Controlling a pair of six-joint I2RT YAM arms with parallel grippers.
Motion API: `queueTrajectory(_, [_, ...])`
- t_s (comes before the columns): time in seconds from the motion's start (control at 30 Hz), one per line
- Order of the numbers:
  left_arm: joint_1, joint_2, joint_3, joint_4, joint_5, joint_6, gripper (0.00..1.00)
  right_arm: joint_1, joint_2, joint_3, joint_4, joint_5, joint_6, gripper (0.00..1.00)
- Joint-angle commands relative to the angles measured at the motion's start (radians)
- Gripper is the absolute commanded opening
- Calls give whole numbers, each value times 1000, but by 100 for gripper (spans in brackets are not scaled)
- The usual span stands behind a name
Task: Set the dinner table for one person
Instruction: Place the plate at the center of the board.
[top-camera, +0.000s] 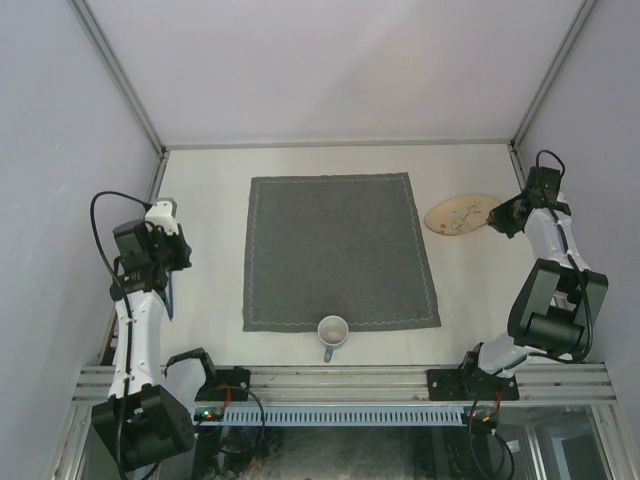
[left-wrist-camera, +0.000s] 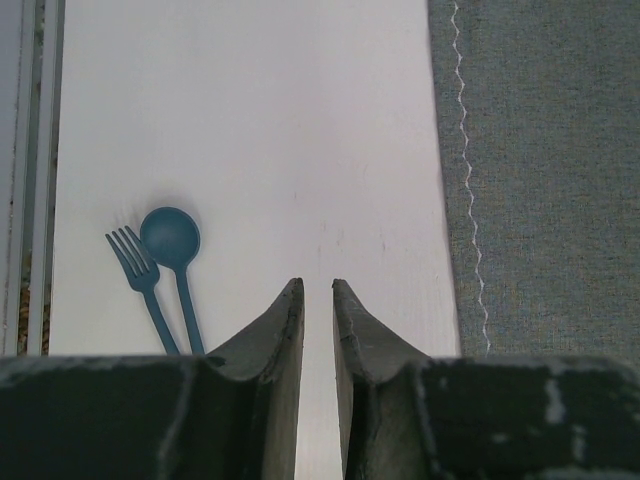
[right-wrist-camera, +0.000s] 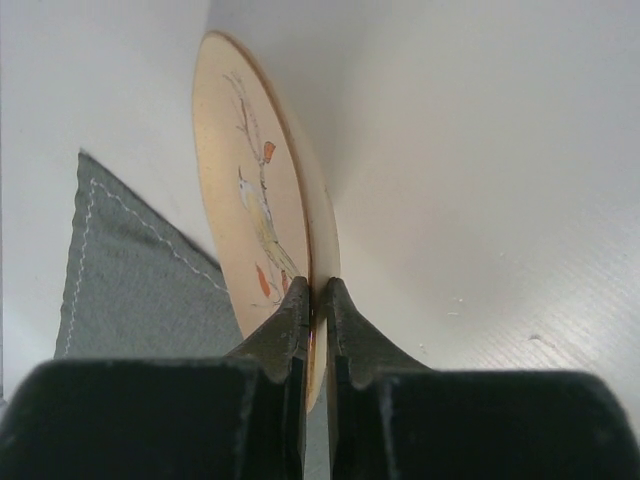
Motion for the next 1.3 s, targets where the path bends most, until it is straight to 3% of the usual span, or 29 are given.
queueTrajectory(0.0, [8,-13,-10,16,3,17,22,-12,11,16,119,31,69,0])
queueTrajectory(0.43, [10,-48,-41,7,-13,30,22,-13,209,-5,80,97,147,0])
queueTrajectory(0.87, [11,-59,-19,-25,-35,22,22,51,306,-5,90,-145,213,0])
queueTrajectory(1.03, [10,-62,-10,-36,-38,12,22,44,362,66,86,-264,115,0])
queueTrajectory(1.07, [10,-63,-12,-36,-37,10,22,37,367,85,77,-293,94,1])
queueTrajectory(1.27, [10,-50,-12,-34,-35,4,22,-2,309,99,75,-389,10,46])
